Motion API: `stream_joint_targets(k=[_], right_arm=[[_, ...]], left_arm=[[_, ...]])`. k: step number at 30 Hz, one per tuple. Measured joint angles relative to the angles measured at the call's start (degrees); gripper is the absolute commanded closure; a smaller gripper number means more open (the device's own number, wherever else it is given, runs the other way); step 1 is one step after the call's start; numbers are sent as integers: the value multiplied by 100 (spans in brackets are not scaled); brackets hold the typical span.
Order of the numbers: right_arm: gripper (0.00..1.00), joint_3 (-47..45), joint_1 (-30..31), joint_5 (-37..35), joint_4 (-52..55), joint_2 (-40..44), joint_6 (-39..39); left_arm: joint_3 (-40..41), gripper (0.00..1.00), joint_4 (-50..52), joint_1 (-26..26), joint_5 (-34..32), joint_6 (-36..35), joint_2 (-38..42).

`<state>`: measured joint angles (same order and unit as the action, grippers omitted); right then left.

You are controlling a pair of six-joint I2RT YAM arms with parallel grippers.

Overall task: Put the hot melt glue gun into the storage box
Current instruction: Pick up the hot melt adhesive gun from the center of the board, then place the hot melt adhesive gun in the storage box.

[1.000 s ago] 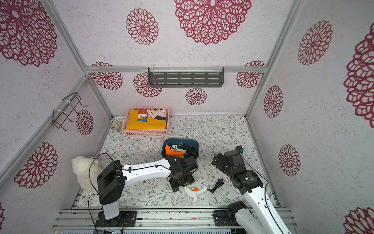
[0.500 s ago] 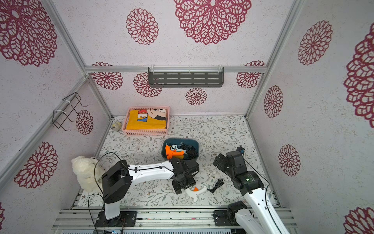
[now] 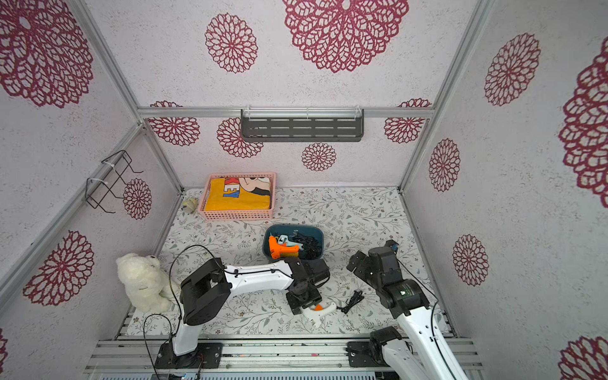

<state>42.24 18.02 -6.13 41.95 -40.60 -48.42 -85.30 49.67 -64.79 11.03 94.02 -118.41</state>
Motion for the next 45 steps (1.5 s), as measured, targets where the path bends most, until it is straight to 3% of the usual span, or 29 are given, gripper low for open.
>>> stream_joint_targets(k=[17,26,31,34,38,45], right_arm=[[4,-55,-164,35,20,138,87],[4,-24,-186,37,22,81,87],[4,48,-205,35,-79,-48,90],[4,87,-214,35,-144,-103,90],[4,94,-221,44,-264,-164,92],[6,94,-232,199,-433,-210,175]], left_arm=[[-125,78,323,-24,-105,-238,-9],[-1163,81,1967,-151,-710,-785,476],[-2251,84,3230,-63,-1228,-1329,1021],[-3029,84,3862,201,-1556,-1805,1132],[-3834,84,4144,960,-2000,-2603,1102],[-4212,85,4249,2439,-2402,-4148,750]])
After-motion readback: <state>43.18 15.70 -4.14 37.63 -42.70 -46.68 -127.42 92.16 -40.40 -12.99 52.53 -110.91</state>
